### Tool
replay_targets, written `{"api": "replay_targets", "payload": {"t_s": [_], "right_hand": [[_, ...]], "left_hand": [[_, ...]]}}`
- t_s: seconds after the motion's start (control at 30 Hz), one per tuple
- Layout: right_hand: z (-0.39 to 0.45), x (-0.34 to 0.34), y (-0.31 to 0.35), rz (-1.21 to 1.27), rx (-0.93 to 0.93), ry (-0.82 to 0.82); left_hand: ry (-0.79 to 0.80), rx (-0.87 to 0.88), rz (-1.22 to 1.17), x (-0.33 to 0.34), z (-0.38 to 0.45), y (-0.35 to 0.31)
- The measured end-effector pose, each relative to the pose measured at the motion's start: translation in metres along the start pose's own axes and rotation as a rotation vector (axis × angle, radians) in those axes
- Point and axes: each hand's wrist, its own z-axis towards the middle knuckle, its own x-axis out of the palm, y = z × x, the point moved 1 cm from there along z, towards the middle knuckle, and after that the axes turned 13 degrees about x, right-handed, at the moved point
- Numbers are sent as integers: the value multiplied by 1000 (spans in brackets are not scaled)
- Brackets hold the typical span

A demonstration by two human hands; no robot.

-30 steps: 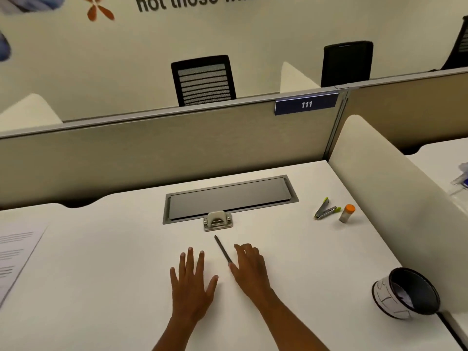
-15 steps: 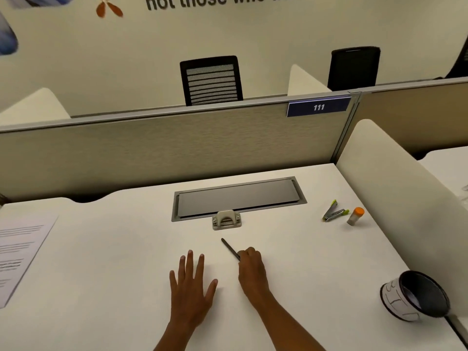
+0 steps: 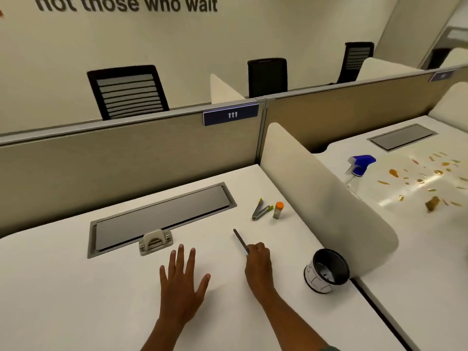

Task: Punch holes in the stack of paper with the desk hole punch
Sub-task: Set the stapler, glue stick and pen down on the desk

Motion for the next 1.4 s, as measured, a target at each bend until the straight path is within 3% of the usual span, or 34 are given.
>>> {"api": "replay_targets", "payload": {"t_s": [0.47,0.9,1.1,1.4], "right_hand": [[70,-21,-55,45,226,-34],[82,-19,-60,-105,305,-34],[58,-23,-48,32,138,-90],[10,-40,-11,-85,-158,-36]], "left_hand": [[42,125,-24,21,70,-75],[37,81,-13,13,68,-68],[7,22,-12,-6,46,-55],[-98,-25,32,-56,8,-35]]}}
